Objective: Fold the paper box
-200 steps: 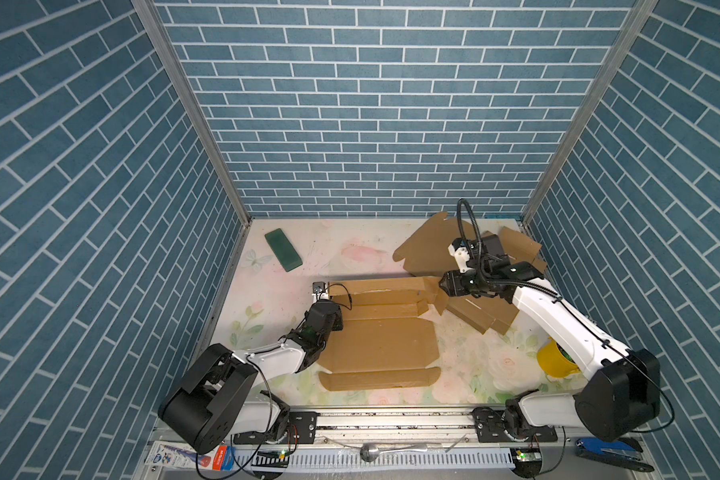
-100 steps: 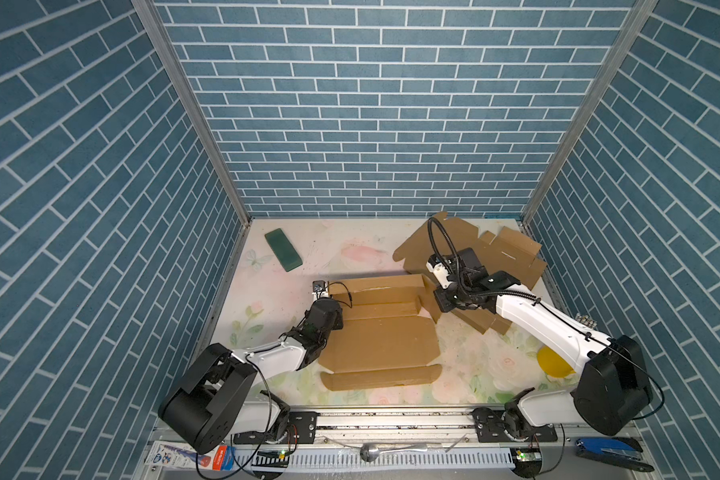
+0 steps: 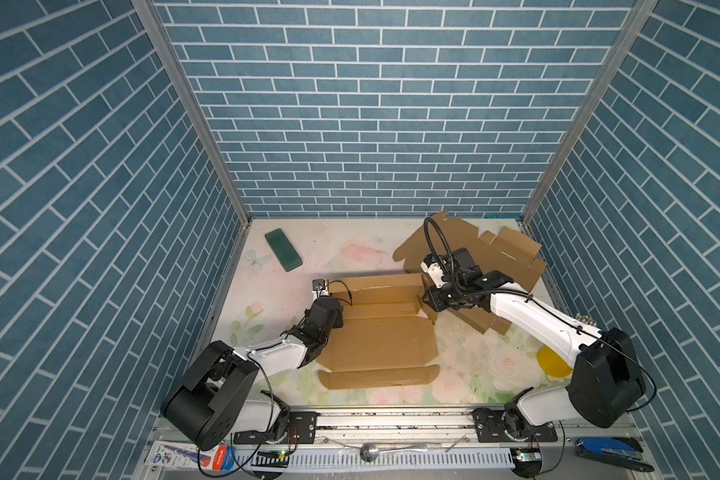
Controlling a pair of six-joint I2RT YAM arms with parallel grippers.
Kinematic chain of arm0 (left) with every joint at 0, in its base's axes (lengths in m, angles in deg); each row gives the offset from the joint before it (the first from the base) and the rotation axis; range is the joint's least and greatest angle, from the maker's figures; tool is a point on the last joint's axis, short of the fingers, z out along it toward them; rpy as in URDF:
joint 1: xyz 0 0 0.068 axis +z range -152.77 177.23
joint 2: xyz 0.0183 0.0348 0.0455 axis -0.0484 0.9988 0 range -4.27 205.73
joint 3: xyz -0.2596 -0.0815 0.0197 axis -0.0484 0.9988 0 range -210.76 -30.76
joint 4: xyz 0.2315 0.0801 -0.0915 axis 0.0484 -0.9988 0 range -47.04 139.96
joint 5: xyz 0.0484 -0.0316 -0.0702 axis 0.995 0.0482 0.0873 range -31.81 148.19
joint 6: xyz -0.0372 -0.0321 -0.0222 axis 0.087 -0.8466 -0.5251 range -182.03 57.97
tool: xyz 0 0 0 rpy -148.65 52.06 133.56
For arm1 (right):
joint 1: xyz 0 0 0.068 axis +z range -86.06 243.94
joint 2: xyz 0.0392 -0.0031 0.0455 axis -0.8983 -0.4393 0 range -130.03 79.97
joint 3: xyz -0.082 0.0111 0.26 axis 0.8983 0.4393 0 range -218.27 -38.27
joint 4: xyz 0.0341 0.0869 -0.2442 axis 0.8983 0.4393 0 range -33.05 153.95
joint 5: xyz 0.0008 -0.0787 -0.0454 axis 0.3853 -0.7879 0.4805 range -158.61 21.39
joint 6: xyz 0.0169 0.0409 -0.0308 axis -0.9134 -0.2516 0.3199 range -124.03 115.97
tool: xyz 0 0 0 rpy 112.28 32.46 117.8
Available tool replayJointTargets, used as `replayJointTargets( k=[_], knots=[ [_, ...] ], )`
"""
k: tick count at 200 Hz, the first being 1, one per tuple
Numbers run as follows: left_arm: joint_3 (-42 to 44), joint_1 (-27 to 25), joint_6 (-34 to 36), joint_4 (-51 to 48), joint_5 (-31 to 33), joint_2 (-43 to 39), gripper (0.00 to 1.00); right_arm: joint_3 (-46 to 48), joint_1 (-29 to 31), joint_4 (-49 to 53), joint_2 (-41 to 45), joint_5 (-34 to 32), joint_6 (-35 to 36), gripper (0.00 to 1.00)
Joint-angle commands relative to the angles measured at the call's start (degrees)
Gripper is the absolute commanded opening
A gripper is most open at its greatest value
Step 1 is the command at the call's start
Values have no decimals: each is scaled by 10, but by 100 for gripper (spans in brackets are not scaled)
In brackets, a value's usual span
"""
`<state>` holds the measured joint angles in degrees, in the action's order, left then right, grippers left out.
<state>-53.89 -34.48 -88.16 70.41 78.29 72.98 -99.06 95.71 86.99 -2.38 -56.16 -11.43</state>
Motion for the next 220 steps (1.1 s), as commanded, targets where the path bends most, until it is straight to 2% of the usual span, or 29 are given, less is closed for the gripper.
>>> replayJointTargets(
  k=[1,53,90,116,154,162,179,192,204,220],
  knots=[
    [1,-5,41,-51,0,10,0,1,-22,19,21,52,7,42],
    [-4,-5,36,-64,-2,11,0,66,-22,7,51,-33,-24,61],
    [-16,-5,36,-82,-11,17,0,117,-27,-47,53,-52,-18,63],
    [-21,-5,36,-87,-15,19,0,147,-27,-159,33,-71,-2,58],
    [-34,-2,40,-100,-21,26,0,179,-25,-257,4,-69,-1,45],
    [-38,-1,40,-106,-23,28,0,182,-25,-259,-1,-68,-1,41],
    [-50,1,39,-122,-27,26,0,170,-25,-224,6,-46,-13,21],
    [-54,1,44,-126,-26,21,0,157,-25,-198,32,-15,-28,12],
    [-53,2,50,-122,-21,19,0,140,-25,-163,53,14,-41,7],
    [-52,2,54,-111,-21,25,0,116,-25,-118,64,43,-56,6]
  ],
)
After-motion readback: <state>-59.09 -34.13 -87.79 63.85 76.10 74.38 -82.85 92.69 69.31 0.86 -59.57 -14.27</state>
